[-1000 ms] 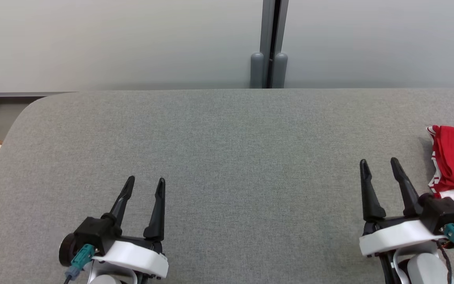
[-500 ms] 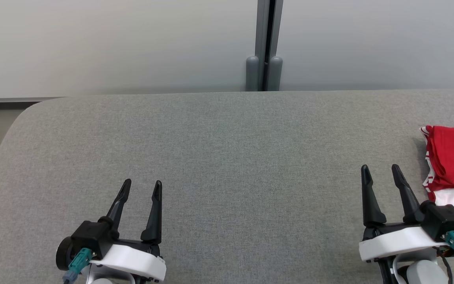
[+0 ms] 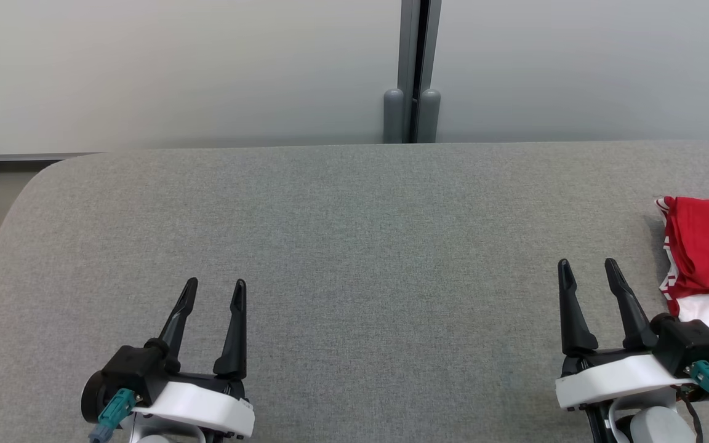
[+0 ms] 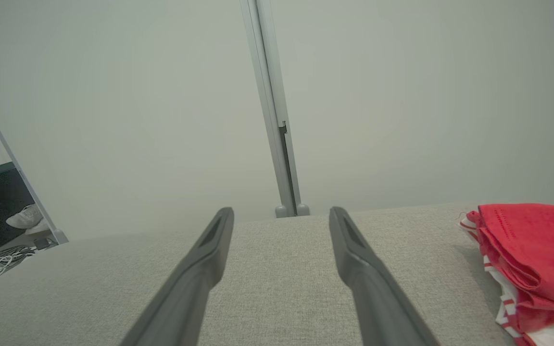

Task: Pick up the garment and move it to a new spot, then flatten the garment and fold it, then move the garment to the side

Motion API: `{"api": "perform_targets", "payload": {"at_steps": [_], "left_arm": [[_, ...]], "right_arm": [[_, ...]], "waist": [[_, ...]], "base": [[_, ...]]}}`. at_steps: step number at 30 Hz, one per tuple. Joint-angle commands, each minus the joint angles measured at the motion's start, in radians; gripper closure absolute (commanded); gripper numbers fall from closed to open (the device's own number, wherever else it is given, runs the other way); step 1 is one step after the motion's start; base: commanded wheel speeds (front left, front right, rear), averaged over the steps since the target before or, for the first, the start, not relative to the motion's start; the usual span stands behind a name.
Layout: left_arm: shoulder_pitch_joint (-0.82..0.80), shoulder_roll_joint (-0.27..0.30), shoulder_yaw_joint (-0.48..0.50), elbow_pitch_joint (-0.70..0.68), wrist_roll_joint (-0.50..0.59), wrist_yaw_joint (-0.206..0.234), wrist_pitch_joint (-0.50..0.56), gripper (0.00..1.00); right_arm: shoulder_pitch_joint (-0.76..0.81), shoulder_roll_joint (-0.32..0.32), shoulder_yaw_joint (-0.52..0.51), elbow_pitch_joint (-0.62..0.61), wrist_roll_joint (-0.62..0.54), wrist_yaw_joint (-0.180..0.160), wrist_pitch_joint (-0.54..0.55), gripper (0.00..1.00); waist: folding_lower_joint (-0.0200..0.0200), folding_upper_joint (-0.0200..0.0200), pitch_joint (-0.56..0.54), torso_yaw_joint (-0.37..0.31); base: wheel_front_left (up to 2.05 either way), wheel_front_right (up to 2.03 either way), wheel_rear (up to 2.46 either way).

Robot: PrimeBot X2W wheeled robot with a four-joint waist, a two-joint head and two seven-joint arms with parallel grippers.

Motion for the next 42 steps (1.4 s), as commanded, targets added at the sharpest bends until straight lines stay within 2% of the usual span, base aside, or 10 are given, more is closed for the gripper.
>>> {"api": "perform_targets", "payload": {"at_steps": [1, 6, 7, 11, 15, 42], "left_arm": [[0.009, 0.004, 0.004, -0.003, -0.003, -0.007, 0.001, 0.00], [0.012, 0.004, -0.004, 0.013, -0.036, -0.017, 0.001, 0.00], [0.006, 0.000, -0.006, 0.016, -0.037, -0.016, 0.000, 1.00], [0.034, -0.004, -0.009, 0.049, -0.045, -0.017, 0.001, 1.00], [0.032, -0.001, 0.000, 0.046, -0.103, -0.019, 0.014, 1.00], [-0.002, 0.018, 0.073, 0.050, -0.549, -0.044, 0.123, 1.00]], "right_arm": [[0.002, -0.002, 0.002, -0.004, 0.006, 0.000, -0.005, 0.00], [0.000, -0.002, 0.008, 0.004, 0.006, 0.000, -0.005, 0.00], [0.001, 0.000, 0.006, 0.007, 0.005, 0.000, 0.000, 1.00], [0.028, 0.003, 0.004, 0.038, 0.014, 0.000, 0.005, 1.00], [0.027, 0.002, -0.005, 0.034, 0.072, 0.000, 0.021, 1.00], [0.025, 0.001, -0.070, 0.001, 0.524, 0.000, 0.144, 1.00]], "waist": [[0.0000, -0.0001, 0.000, 0.001], [0.0000, -0.0001, -0.001, 0.002], [0.0000, -0.0001, -0.001, 0.002], [0.0000, -0.0001, -0.001, 0.001], [0.0000, -0.0001, -0.002, -0.001], [0.0000, -0.0001, -0.006, -0.018]], "base": [[0.00, 0.00, 0.00], [0.00, 0.00, 0.00], [0.00, 0.00, 0.00], [0.00, 0.00, 0.00], [0.00, 0.00, 0.00], [0.00, 0.00, 0.00]]}}
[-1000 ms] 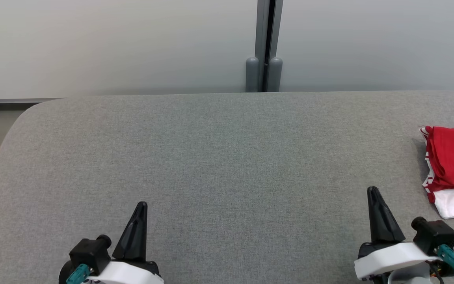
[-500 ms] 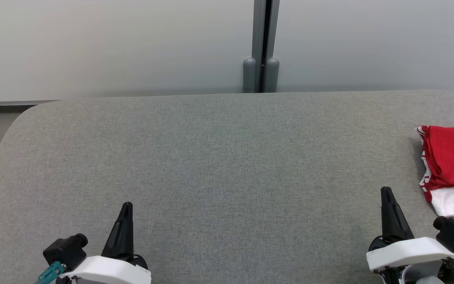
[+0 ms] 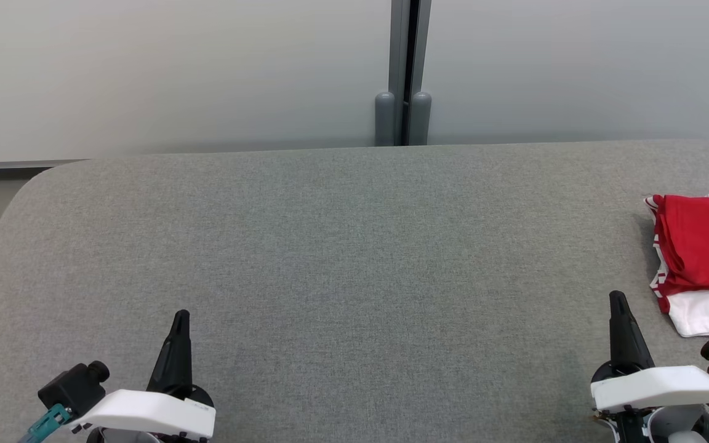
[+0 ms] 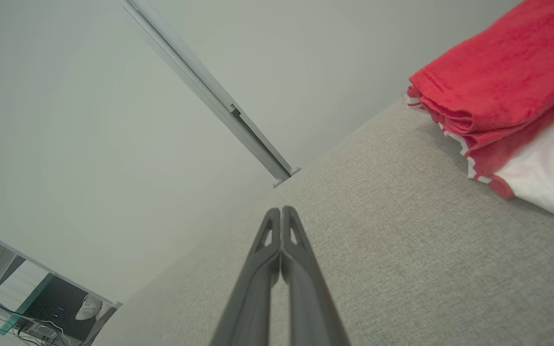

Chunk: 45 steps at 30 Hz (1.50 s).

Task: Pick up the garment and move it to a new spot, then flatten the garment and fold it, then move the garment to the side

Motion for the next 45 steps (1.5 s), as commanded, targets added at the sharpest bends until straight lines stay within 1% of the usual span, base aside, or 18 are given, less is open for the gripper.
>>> {"api": "perform_targets", "payload": {"at_steps": [1, 15, 45], "left_arm": [[-0.032, 0.009, 0.011, -0.015, -0.036, -0.009, 0.006, 1.00], [-0.043, 0.013, 0.044, -0.016, -0.206, -0.018, 0.053, 1.00], [-0.062, 0.015, 0.106, -0.017, -0.489, -0.034, 0.135, 1.00]], "right_arm": [[-0.021, -0.004, -0.007, -0.017, 0.038, 0.000, 0.009, 1.00], [-0.022, -0.004, -0.033, -0.030, 0.215, 0.000, 0.058, 1.00], [-0.021, -0.006, -0.077, -0.050, 0.513, 0.000, 0.140, 1.00]], "waist": [[0.0000, 0.0000, 0.000, -0.001], [0.0000, 0.0000, -0.003, -0.010], [0.0000, 0.0000, -0.008, -0.028]], "base": [[0.00, 0.00, 0.00], [0.00, 0.00, 0.00], [0.00, 0.00, 0.00]]}}
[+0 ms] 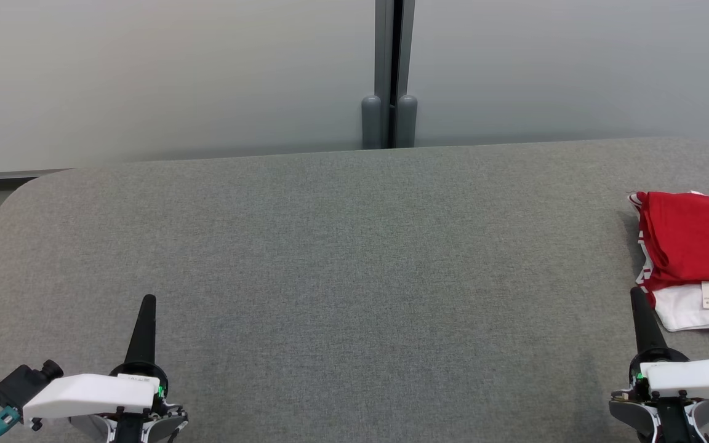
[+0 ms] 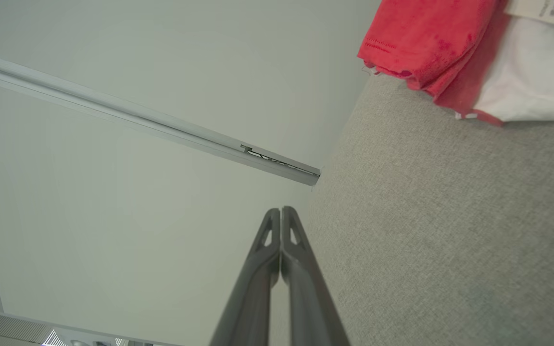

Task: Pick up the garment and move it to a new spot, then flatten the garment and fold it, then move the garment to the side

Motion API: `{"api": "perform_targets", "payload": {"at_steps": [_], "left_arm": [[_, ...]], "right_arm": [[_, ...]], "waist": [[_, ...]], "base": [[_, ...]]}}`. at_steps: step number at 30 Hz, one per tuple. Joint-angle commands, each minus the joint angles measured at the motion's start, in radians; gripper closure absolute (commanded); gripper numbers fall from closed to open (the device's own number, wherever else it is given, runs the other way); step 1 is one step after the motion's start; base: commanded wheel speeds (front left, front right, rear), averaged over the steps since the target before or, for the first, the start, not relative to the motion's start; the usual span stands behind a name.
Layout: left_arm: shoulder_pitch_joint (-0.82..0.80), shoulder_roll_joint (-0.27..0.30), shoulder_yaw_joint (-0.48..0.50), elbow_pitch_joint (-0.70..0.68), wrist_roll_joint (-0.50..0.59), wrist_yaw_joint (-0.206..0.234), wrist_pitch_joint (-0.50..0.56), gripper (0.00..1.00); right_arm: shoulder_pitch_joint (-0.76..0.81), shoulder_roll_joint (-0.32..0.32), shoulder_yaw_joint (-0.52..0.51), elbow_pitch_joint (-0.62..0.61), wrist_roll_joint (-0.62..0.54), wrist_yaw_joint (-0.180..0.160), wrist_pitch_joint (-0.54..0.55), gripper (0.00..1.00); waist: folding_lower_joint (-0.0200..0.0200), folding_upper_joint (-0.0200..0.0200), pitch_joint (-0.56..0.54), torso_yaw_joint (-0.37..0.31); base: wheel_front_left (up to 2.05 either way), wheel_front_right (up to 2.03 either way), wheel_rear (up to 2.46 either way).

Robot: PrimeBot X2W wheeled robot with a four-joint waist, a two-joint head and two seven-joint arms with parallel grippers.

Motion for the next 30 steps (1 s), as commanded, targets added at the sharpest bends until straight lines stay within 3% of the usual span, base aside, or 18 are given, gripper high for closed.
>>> {"api": "perform_targets", "payload": {"at_steps": [1, 30], "left_arm": [[-0.023, 0.007, 0.009, -0.010, -0.019, -0.005, 0.005, 1.00], [-0.037, 0.005, 0.059, -0.009, -0.227, -0.017, 0.071, 1.00]], "right_arm": [[-0.015, -0.005, -0.007, -0.013, 0.023, 0.000, 0.009, 1.00], [-0.014, -0.006, -0.039, -0.026, 0.246, 0.000, 0.070, 1.00]], "waist": [[0.0000, 0.0000, 0.000, -0.001], [0.0000, 0.0000, -0.005, -0.018]], "base": [[0.00, 0.00, 0.00], [0.00, 0.00, 0.00]]}}
